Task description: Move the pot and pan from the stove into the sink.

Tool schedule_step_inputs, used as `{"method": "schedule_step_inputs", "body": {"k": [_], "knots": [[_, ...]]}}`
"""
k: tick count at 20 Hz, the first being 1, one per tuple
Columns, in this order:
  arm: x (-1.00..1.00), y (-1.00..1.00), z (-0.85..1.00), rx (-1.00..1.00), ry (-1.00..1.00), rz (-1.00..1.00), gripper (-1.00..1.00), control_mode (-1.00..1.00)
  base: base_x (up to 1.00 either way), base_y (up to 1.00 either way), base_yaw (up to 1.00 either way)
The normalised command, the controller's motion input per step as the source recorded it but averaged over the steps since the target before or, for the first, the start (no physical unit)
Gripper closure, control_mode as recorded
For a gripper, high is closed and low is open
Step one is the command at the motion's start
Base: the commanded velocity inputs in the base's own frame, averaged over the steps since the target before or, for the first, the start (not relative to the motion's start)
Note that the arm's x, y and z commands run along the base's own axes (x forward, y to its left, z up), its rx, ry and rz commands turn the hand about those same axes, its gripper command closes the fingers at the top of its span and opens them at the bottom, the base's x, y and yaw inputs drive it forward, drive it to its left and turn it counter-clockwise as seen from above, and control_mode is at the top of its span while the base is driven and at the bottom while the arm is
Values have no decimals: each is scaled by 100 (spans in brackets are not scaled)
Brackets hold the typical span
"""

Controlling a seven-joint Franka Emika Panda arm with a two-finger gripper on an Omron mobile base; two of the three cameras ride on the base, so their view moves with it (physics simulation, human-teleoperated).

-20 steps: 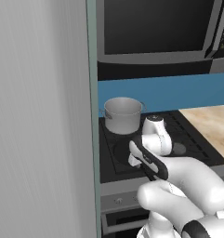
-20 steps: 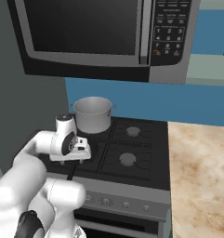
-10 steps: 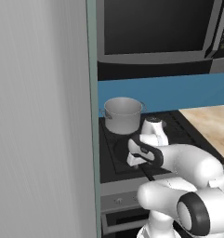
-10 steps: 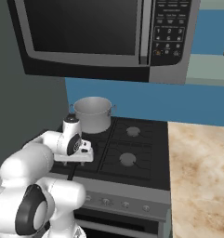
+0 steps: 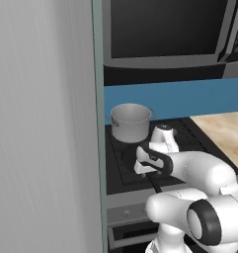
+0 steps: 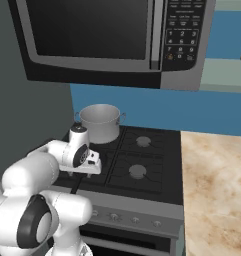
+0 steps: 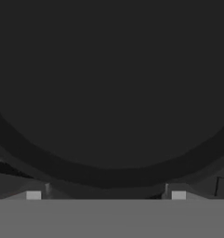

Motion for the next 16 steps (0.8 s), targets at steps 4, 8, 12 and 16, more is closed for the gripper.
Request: {"method": "schedule_step_inputs", "body": {"k": [4,8,12,16], "knots": [[-3,0,-3,2,-1,-1,-100,-100,0,0,0],[-30,-4,-1,3,-1,0,-100,-100,0,0,0],[-10,1,-1,1,0,0,-100,-100,0,0,0],[0,9,-6,0,0,0,-100,-100,0,0,0]]}}
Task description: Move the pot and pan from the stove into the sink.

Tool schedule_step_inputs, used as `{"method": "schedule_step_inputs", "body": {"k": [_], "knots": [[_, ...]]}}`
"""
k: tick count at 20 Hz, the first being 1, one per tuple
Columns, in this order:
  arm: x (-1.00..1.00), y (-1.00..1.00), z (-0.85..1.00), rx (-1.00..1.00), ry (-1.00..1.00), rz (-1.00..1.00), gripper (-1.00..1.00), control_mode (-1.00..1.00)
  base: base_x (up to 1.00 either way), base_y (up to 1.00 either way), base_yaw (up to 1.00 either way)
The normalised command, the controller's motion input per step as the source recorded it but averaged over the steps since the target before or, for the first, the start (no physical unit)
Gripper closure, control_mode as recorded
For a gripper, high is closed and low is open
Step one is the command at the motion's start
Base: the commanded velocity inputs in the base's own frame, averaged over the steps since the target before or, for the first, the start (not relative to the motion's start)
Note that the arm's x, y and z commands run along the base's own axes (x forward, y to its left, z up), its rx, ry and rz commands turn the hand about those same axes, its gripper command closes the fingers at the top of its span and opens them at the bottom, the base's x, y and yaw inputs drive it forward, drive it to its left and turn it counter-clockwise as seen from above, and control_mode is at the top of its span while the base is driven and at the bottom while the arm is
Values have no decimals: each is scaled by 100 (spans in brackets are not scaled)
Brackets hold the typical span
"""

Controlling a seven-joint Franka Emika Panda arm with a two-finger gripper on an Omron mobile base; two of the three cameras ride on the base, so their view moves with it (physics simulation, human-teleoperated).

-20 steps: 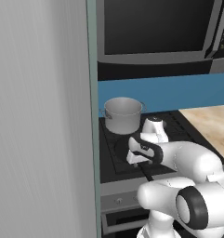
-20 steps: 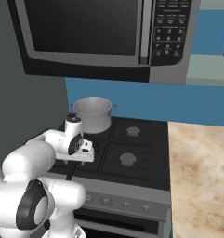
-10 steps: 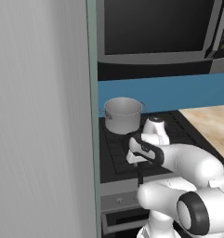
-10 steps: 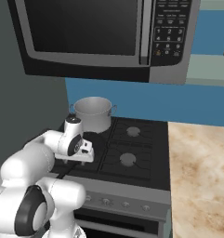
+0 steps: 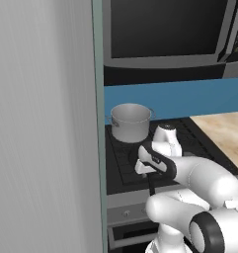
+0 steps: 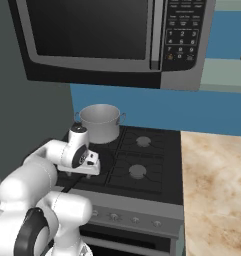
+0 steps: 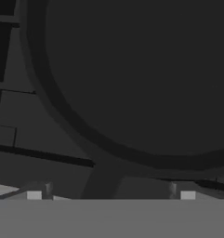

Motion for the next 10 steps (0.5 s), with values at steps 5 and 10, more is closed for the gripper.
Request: {"method": "schedule_step_inputs", "body": {"k": [5,10], "knots": [[-9,24,-42,0,5,-4,-100,-100,0,0,0],[-17,7,-61,0,5,-5,-100,-100,0,0,0]]}}
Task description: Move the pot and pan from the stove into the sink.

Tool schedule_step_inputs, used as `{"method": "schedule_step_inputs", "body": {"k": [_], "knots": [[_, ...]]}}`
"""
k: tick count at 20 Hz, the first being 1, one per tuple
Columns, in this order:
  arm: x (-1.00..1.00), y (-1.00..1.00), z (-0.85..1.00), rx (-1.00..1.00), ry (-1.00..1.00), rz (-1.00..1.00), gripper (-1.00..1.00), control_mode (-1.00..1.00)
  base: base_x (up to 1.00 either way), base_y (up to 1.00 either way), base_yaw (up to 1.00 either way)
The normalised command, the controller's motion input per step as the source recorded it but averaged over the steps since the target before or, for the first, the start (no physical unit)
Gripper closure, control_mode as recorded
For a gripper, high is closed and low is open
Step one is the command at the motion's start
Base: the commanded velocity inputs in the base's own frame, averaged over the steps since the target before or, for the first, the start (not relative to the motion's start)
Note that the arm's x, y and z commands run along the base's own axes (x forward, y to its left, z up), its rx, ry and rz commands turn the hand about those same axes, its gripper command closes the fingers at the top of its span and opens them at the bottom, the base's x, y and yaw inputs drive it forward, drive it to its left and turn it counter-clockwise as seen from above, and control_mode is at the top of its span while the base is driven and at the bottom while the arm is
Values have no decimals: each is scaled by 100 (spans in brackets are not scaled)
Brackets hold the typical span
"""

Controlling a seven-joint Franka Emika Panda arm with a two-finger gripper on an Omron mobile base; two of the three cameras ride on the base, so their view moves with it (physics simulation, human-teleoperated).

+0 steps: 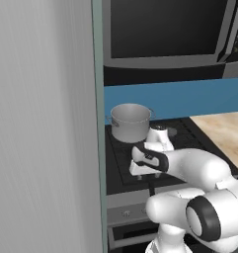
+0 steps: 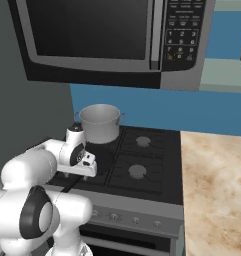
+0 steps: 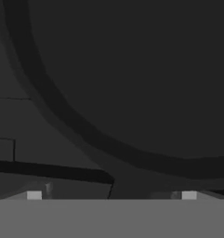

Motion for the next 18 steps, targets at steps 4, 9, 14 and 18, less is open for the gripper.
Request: {"method": "schedule_step_inputs", "body": {"k": [4,9,14,18], "knots": [[-4,0,-13,0,0,-1,100,-100,0,0,0],[0,0,8,2,0,-1,100,-100,0,0,0],[0,0,47,7,-1,-4,100,-100,0,0,0],[-6,0,63,7,0,-2,100,-100,0,0,0]]}}
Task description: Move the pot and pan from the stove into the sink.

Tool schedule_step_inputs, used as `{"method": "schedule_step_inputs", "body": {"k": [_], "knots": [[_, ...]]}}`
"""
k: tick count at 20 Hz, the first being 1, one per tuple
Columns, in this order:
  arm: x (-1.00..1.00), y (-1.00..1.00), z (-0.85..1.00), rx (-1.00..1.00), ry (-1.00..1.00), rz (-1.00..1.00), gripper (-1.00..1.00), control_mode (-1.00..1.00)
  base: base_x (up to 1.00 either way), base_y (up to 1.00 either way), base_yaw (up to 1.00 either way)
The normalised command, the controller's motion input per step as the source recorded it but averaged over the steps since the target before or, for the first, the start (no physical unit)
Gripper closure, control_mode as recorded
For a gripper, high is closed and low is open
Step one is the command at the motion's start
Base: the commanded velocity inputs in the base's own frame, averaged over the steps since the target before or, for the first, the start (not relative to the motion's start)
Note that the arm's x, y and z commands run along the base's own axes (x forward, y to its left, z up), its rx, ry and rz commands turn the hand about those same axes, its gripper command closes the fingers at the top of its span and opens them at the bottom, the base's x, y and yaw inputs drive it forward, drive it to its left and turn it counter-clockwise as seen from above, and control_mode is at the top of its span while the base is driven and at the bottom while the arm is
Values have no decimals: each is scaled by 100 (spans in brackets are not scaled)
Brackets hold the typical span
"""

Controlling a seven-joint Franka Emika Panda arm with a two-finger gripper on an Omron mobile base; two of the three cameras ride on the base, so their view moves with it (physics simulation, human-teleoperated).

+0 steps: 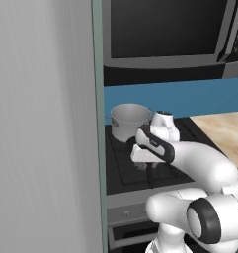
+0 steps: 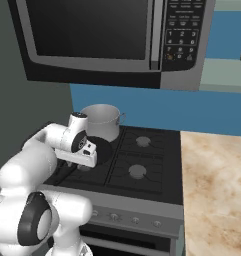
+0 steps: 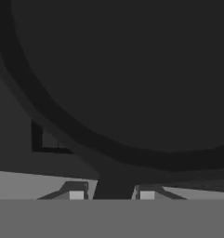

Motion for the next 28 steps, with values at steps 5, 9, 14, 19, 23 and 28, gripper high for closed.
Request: {"method": "schedule_step_inputs", "body": {"k": [5,9,14,19,23,28], "knots": [[-23,-1,64,2,0,0,100,-100,0,0,0],[-46,-11,56,0,0,0,100,-100,0,0,0],[-69,-13,50,0,0,2,100,-100,0,0,0],[-82,-11,52,0,-2,3,100,-100,0,0,0],[-81,-7,54,0,-3,5,100,-100,0,0,0],[-78,0,54,0,-9,7,100,-100,0,0,0]]}}
